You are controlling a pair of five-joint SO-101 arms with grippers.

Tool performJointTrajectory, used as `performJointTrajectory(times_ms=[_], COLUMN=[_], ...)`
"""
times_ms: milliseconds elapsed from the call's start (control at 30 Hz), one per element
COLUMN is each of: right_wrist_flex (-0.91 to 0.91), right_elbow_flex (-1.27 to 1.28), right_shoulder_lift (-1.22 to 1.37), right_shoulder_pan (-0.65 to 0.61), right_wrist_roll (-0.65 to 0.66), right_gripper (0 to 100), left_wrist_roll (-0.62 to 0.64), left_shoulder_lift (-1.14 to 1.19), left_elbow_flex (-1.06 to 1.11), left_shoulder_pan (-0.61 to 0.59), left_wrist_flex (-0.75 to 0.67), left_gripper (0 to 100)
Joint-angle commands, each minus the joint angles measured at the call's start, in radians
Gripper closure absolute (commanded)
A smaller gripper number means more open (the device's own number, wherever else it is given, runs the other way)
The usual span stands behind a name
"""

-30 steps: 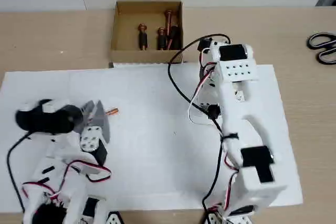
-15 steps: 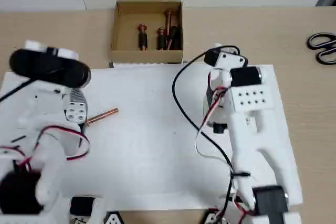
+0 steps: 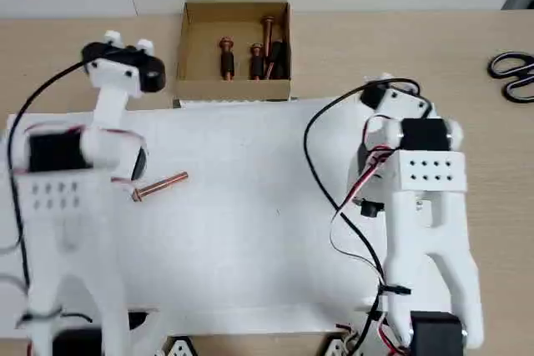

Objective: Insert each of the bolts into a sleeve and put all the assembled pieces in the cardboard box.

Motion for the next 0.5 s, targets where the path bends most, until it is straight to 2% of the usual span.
performJointTrajectory(times_ms=[0, 133, 233, 333, 467], right_wrist_flex=[-0.013, -0.036, -0.079, -0.099, -0.099], right_elbow_flex=[-0.003, 0.006, 0.044, 0.080, 0.094], right_shoulder_lift=[-0.036, -0.036, -0.036, -0.041, -0.042], right_shoulder_pan=[0.030, 0.035, 0.031, 0.030, 0.033], right_wrist_roll=[0.012, 0.014, 0.014, 0.014, 0.014], right_gripper=[99.5, 99.5, 99.5, 99.5, 99.5], left_wrist_roll=[-0.026, -0.021, 0.034, 0.098, 0.103], left_shoulder_lift=[0.144, 0.270, 0.336, 0.410, 0.494], left_elbow_flex=[-0.068, -0.099, -0.124, -0.145, -0.151], left_shoulder_pan=[0.035, 0.066, 0.057, 0.017, -0.037], left_wrist_flex=[0.017, 0.017, 0.015, 0.015, 0.015], left_gripper=[99, 99, 99, 99, 98])
